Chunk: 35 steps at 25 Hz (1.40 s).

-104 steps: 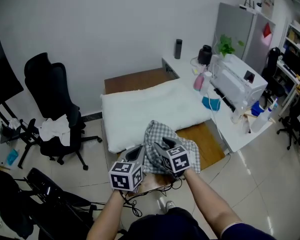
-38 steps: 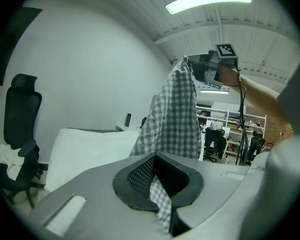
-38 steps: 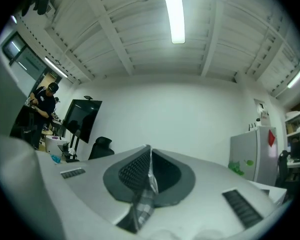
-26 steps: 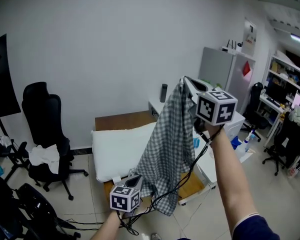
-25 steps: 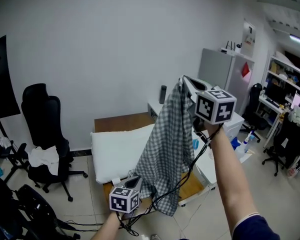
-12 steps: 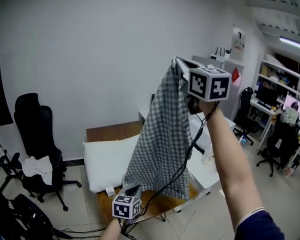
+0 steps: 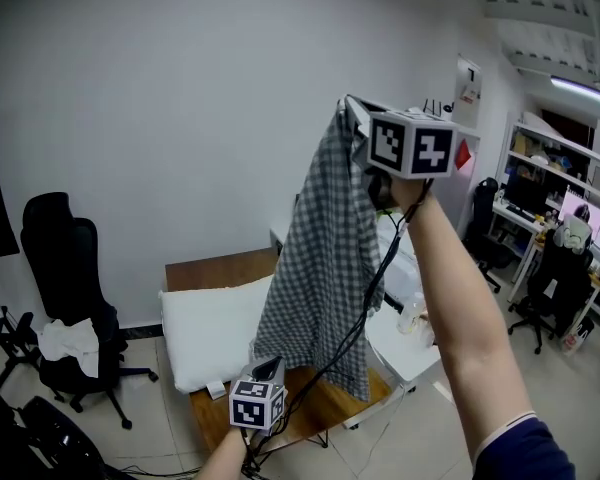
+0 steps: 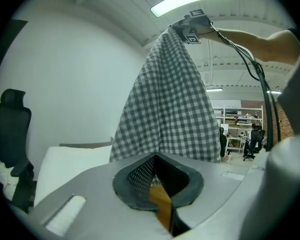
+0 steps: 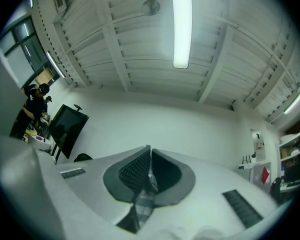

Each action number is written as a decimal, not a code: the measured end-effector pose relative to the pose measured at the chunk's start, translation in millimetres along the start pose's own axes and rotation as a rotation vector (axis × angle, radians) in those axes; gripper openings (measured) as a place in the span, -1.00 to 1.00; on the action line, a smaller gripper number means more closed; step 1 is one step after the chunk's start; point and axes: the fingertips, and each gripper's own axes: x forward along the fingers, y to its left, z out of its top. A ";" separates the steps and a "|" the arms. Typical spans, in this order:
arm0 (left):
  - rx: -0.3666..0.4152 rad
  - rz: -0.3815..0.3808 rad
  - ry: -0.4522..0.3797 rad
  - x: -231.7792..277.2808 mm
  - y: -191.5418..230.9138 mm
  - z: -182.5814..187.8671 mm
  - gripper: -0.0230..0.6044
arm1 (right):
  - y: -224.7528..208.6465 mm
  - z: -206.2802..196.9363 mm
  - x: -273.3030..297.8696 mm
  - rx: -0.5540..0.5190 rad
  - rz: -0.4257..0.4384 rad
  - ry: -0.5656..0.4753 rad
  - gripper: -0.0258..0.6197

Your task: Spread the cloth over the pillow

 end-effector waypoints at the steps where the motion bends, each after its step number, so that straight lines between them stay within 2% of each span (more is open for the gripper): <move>1: -0.001 -0.015 -0.003 0.9 -6.9 -1.0 -0.90 | 0.9 -0.3 1.1 0.000 -0.003 0.003 -0.85; 6: -0.020 -0.107 -0.036 -3.7 -52.6 -16.5 -0.89 | 1.0 -3.3 4.1 -0.005 -0.029 0.014 -0.85; 8: -0.043 -0.145 -0.055 -6.9 -73.5 -24.7 -0.58 | 1.7 -5.0 5.2 -0.008 -0.036 0.016 -0.85; 10: -0.056 -0.170 -0.077 -9.8 -92.6 -29.6 -0.14 | 2.8 -6.3 6.1 -0.005 -0.041 0.016 -0.85; 12: -0.039 -0.158 -0.097 -13.6 -104.6 -32.1 0.15 | 3.3 -6.7 6.7 0.000 -0.048 0.019 -0.85; 15: -0.007 -0.102 -0.098 -18.8 -105.6 -41.9 0.28 | 4.7 -6.3 6.1 0.004 -0.056 0.023 -0.85; 22: -0.007 -0.024 -0.019 -13.4 -80.9 -75.6 0.27 | 5.1 3.4 4.2 0.008 -0.062 0.014 -0.85; 26: 0.002 0.053 0.002 -8.8 -51.0 -93.6 0.25 | 7.5 6.0 3.3 0.018 -0.067 0.005 -0.85; 29: 0.004 0.106 0.029 -4.4 -29.7 -100.0 0.12 | 9.1 12.2 1.7 0.014 -0.068 -0.010 -0.85; 31: 0.004 0.143 0.029 -4.8 -16.9 -95.4 -0.11 | 9.3 17.4 2.7 0.011 -0.069 -0.013 -0.85; 35: -0.011 0.222 -0.001 -15.5 3.5 -86.4 -0.41 | 8.6 23.7 5.5 0.001 -0.068 -0.011 -0.85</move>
